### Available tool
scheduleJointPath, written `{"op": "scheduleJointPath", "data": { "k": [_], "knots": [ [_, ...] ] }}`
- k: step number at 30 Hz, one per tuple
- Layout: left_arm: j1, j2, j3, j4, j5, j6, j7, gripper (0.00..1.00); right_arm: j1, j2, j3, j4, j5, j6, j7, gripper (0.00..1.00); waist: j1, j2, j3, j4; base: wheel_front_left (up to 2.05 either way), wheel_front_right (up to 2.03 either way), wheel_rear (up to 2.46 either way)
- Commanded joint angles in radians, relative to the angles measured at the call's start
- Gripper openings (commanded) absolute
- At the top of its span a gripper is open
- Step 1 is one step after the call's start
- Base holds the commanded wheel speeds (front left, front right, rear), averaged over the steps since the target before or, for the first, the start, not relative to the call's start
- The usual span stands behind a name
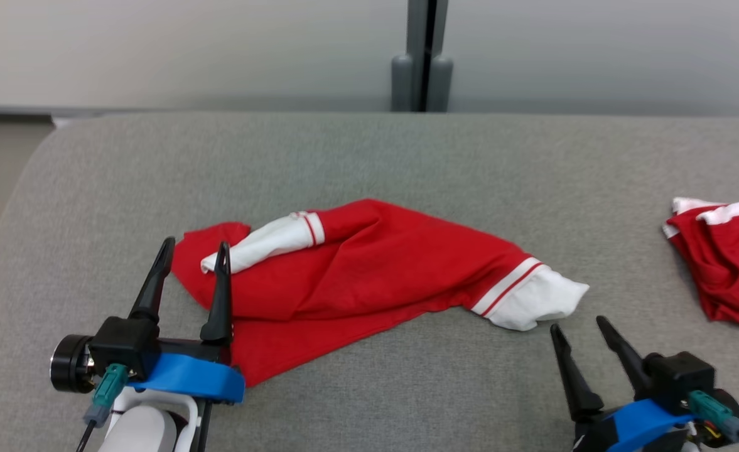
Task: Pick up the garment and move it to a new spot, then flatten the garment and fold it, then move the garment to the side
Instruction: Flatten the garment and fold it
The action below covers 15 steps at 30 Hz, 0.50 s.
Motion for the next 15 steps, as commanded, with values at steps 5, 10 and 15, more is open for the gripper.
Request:
{"op": "scheduleJointPath", "data": {
  "k": [5,10,15],
  "knots": [
    [-0.054,-0.027,0.019,-0.017,0.028,-0.013,-0.004,1.00,-0.077,-0.024,0.048,0.117,0.016,0.000,-0.013,1.00,-0.0002,-0.0002,0.107,0.069,0.00,0.00,0.00],
    [-0.082,-0.053,0.051,-0.022,0.057,-0.030,-0.004,1.00,-0.181,-0.033,0.089,0.252,0.022,0.000,-0.064,0.90,-0.0002,-0.0002,0.150,0.083,0.00,0.00,0.00],
    [-0.074,-0.066,0.079,-0.019,0.080,-0.040,-0.004,1.00,-0.192,-0.037,0.118,0.262,0.047,0.000,-0.108,0.00,-0.0002,-0.0002,0.145,0.074,0.00,0.00,0.00]
  ]
}}
